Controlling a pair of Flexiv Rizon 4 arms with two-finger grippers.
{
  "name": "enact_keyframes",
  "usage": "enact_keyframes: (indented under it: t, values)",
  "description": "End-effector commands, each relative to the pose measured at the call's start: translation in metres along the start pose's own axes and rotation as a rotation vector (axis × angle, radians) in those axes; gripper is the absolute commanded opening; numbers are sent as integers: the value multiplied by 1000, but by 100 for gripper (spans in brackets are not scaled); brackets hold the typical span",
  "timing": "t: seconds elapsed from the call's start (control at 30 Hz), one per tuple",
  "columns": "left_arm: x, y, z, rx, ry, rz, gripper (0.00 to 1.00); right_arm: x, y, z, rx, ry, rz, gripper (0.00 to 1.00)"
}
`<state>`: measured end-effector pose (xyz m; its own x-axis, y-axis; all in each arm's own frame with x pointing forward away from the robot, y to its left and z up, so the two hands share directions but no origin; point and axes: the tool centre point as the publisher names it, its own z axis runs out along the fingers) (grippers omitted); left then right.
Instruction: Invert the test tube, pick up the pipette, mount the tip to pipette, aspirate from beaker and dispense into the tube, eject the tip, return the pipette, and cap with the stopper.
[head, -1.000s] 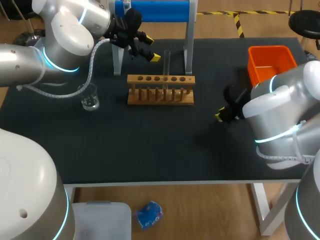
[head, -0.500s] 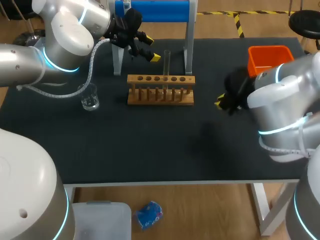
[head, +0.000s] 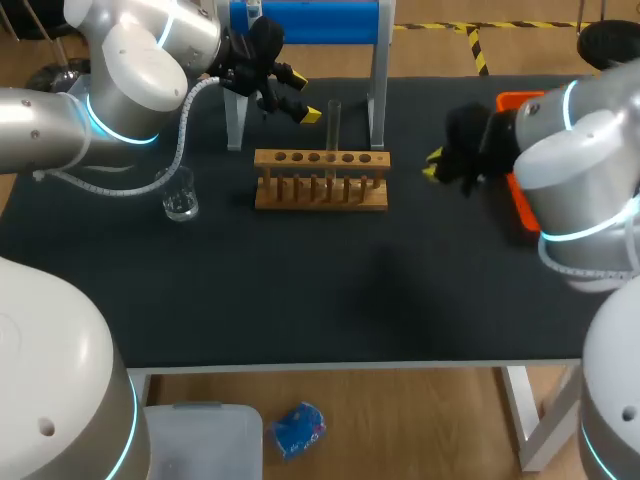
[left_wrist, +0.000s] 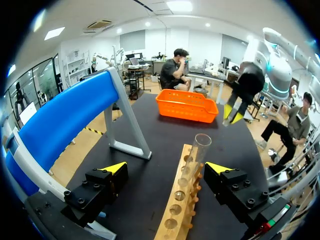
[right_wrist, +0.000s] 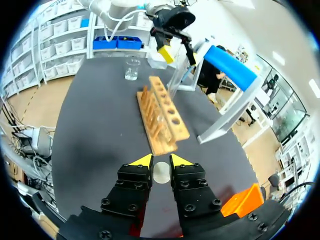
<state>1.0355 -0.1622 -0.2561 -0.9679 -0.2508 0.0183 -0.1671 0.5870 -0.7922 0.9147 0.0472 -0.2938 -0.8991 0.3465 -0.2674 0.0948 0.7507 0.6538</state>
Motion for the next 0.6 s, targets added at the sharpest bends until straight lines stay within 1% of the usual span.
enact_keyframes:
  t: [0.03, 0.27, 0.33, 0.5, 0.6]
  values:
    - [-1, -1, 0, -5, 5, -1, 100, -16, 20, -12, 8, 193, 1, 0]
    - [-1, -1, 0, -5, 5, -1, 100, -32, 60, -13, 12, 245, -42, 0]
    - [-1, -1, 0, -5, 5, -1, 100, -37, 71, -13, 11, 246, -48, 0]
    - [-1, -1, 0, -5, 5, -1, 100, -46, 99, -14, -15, 264, -75, 0]
    - [-1, -1, 0, -5, 5, -1, 100, -50, 116, -17, -27, 240, -87, 0]
